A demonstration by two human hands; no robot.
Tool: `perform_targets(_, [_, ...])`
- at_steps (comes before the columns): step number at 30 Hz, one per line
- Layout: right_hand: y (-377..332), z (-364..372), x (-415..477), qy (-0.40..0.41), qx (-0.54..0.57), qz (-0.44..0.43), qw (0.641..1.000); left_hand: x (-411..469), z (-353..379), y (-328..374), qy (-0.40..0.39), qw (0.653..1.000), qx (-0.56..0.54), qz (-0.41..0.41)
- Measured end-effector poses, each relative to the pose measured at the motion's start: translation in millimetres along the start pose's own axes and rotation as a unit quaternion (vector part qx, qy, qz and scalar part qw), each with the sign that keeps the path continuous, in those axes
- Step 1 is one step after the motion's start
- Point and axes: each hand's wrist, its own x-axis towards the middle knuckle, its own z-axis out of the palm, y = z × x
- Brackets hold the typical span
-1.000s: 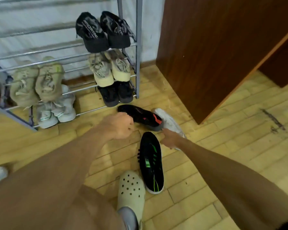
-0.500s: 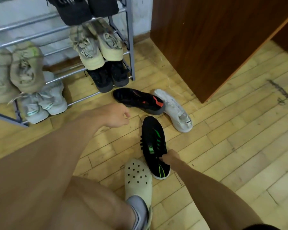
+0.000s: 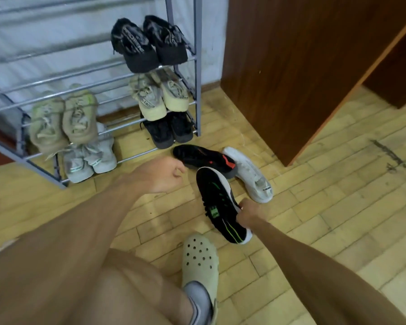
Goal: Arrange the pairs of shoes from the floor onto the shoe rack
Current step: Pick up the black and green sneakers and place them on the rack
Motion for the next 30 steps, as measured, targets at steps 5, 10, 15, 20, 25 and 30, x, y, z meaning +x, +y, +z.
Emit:
perform_targets(5, [-60, -72, -29, 0.059, -0.026, -0.139, 0.988, -45, -40, 1, 0.065, 0.996, -0.060, -0.005])
perform_targets(10, [-151, -119, -76, 0.085, -0.005, -0.258, 0.962, -125, -96, -35, 0.165, 0.974, -0.129, -0.081])
perform_targets(15, [-253, -106, -141, 0.127, -0.066, -0.365, 0.920, -241, -123, -103, 0.240, 0.946, -0.094, -0.199])
perform_targets(20, [-342, -50, -215, 0.158, -0.230, -0.489, 0.827, -346, -89, -182, 0.291, 0.889, -0.179, -0.304])
perform_targets(25, [-390, 31, -286, 0.185, -0.362, -0.603, 0.686, -417, -20, -233, 0.279, 0.814, -0.326, -0.392])
perform_targets(30, [-399, 121, -314, 0.144, -0.432, -0.644, 0.614, -438, 70, -273, 0.254, 0.744, -0.424, -0.450])
